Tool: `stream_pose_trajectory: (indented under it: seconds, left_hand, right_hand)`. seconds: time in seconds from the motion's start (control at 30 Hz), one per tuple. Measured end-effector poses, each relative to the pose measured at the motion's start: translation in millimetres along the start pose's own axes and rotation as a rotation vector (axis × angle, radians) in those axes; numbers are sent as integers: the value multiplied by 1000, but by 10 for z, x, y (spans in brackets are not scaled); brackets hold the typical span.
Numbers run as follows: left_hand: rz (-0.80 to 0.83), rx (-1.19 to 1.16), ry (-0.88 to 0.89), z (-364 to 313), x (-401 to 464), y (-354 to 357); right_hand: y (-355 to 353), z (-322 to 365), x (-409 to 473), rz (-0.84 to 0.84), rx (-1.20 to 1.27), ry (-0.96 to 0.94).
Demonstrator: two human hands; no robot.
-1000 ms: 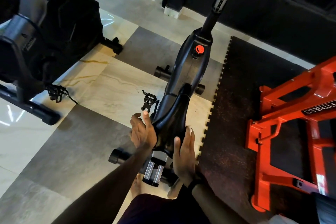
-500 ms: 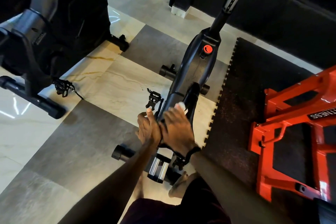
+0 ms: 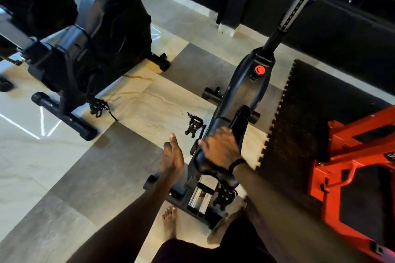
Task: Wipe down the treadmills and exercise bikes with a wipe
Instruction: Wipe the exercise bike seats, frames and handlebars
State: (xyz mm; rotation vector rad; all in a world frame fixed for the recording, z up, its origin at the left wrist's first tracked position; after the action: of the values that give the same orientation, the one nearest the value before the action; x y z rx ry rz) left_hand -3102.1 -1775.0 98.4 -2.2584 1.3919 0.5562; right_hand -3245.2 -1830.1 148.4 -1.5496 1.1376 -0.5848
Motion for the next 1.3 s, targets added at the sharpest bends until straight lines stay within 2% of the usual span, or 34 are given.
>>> stream_pose_trajectory:
  seconds: [0.13, 0.27, 0.37, 0.43, 0.57, 0.63, 0.7, 0.87, 0.93, 1.03, 1.13, 1.2, 1.3]
  left_hand:
    - [17, 97, 0, 32, -4, -58]
    - [53, 179, 38, -20, -30, -52]
    - [35, 117, 119, -87, -26, -3]
    - [35, 104, 225, -182, -66, 31]
    - [24, 171, 426, -400, -184, 89]
    - [30, 185, 457, -474, -195, 140]
    - [41, 164, 452, -531, -200, 190]
    - [65, 121, 426, -565, -174, 194]
    - [81, 139, 403, -557, -146, 160]
    - [117, 192, 357, -495, -106, 83]
    - [113, 193, 308, -394, -63, -13]
    - [90, 204, 283, -322, -45, -42]
    - [98, 202, 261, -213, -29, -24]
  right_hand:
    - [143, 555, -444, -108, 15, -283]
    - [167, 358, -701, -184, -86, -432]
    - [278, 84, -1036, -189, -122, -509]
    - [324, -200, -1174, -202, -37, -464]
    - [349, -870, -1208, -110, 246, -94]
    - [303, -1001, -1119, -96, 394, 99]
    - [183, -959, -994, -195, 456, 187]
    - [-136, -520, -743, -385, 529, 155]
    - [-174, -463, -684, -423, 476, 197]
    - [-88, -378, -592, -337, 411, 270]
    - [-13, -212, -608, -266, 594, 333]
    - [2, -33, -670, -267, 579, 224]
    - [24, 173, -862, -276, 469, -34]
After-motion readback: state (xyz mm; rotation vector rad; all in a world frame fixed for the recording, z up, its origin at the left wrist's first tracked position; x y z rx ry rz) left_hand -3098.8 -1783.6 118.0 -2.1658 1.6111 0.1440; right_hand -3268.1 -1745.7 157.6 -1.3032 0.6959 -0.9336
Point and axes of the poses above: each hand's wrist, its own x-axis towards the middle knuckle, its own y-axis out of the palm, z = x × y, the point moved 5 cm from there along x, towards the middle knuckle, and after that the axes turned 12 degrees about -x, right-handed, at the moved point
